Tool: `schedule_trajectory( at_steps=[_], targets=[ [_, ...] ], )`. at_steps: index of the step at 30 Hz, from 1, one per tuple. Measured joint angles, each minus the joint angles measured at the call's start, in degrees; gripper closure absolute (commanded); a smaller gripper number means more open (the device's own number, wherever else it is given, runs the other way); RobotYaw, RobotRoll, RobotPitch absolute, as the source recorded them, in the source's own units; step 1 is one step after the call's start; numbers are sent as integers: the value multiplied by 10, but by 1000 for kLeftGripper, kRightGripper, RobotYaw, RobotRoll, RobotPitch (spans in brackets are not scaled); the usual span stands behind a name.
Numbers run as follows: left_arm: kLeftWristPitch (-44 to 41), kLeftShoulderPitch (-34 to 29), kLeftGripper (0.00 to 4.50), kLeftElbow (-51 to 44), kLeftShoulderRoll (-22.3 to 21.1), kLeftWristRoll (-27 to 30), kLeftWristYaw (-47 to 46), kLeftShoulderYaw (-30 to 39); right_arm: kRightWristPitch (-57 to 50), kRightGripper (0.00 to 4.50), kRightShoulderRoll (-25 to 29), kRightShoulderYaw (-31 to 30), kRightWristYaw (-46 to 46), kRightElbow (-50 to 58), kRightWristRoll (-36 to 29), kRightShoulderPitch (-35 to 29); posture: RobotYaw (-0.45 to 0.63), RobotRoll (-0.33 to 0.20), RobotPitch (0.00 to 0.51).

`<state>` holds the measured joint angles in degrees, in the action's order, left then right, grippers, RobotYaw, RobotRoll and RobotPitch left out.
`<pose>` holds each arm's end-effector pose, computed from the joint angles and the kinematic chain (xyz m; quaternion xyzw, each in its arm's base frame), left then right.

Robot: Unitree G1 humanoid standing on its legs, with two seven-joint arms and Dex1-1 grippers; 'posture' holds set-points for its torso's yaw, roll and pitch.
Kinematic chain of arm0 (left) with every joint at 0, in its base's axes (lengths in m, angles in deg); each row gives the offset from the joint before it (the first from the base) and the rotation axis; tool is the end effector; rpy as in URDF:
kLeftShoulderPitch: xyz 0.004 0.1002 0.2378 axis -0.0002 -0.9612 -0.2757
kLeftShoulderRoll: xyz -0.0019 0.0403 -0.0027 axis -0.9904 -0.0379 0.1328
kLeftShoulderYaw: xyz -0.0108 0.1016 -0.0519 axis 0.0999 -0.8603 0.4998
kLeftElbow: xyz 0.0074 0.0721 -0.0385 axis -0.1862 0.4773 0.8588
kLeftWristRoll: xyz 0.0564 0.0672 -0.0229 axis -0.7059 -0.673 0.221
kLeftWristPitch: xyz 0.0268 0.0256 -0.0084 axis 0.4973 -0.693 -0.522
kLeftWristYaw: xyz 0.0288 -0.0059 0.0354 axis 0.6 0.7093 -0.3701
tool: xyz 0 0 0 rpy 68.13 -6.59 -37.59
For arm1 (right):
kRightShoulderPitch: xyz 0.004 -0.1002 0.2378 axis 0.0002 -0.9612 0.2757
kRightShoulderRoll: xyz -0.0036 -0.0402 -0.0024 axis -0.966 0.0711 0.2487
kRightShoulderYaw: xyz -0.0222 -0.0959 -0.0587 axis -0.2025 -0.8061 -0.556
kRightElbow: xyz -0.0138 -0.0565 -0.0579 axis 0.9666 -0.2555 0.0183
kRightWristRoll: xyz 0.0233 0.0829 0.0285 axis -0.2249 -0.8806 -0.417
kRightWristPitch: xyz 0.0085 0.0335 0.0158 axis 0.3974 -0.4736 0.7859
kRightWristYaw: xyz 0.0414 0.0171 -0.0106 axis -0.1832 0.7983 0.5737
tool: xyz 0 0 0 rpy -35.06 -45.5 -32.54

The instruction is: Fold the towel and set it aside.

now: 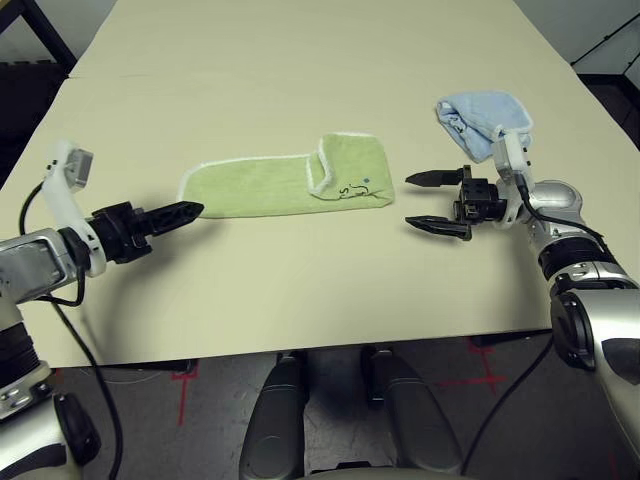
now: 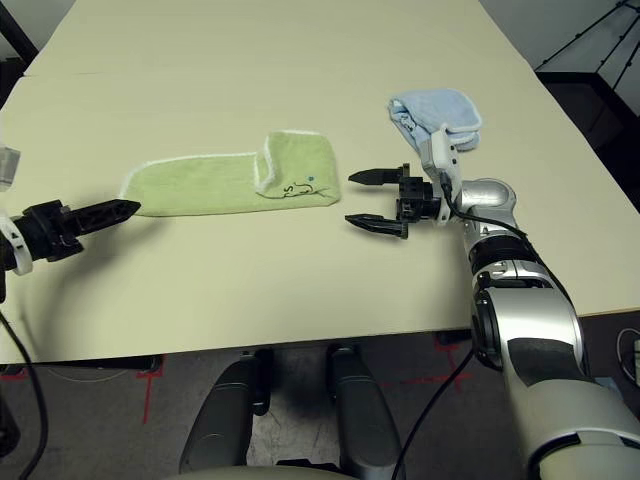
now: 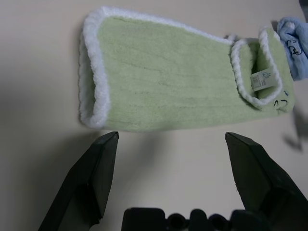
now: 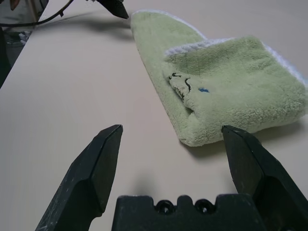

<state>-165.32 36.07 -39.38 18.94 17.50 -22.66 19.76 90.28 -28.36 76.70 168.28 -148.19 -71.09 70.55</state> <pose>0.2194 0.3197 0.1867 -0.2348 0.2399 -0.1907 0.9225 0.3451 -0.2495 0.1496 -0.1507 -0.0656 0.6247 0.7634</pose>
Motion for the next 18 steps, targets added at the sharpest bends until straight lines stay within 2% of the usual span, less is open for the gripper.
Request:
schedule_trajectory(
  at_steps=[10,18],
  targets=[
    [-12,4,0,24,16,-2,-26,14,0,47,0,0,-7,0,5,0,41,0,216],
    [-3,43,0,66,45,-17,-69,55,1,47,0,0,-10,0,7,3,44,0,218]
  ],
)
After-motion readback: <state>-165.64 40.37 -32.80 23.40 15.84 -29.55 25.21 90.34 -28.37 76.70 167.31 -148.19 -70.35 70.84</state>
